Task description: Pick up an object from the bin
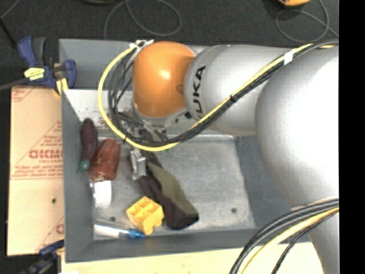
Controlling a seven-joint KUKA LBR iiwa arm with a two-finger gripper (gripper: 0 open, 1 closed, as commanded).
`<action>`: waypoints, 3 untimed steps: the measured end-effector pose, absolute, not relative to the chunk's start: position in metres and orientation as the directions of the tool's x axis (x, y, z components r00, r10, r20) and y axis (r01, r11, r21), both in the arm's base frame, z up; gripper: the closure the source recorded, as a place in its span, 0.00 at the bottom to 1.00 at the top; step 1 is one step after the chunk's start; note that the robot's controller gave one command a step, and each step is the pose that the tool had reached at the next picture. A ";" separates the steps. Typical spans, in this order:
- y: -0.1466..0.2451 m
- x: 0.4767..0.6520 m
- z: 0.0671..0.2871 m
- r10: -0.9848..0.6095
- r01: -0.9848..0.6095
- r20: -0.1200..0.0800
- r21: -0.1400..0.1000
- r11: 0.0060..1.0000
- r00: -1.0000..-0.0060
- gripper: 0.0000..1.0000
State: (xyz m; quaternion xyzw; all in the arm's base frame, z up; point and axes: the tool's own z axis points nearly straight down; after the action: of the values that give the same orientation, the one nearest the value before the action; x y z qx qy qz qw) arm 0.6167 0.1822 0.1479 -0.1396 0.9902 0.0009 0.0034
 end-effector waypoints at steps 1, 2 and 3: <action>0.153 0.622 0.133 -0.379 -0.379 -0.003 0.001 0.925 -0.925 0.00; 0.138 0.600 0.135 -0.077 -0.077 -0.005 0.003 0.997 -0.997 0.00; 0.128 0.599 0.089 -0.146 -0.146 -0.011 0.002 0.989 -0.989 0.00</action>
Offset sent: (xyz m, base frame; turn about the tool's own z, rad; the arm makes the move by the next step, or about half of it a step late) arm -0.0539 -0.0637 -0.0111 -0.0502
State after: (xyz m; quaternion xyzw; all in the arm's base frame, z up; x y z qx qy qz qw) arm 0.5988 0.1283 0.0894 -0.0730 0.9973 0.0012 0.0055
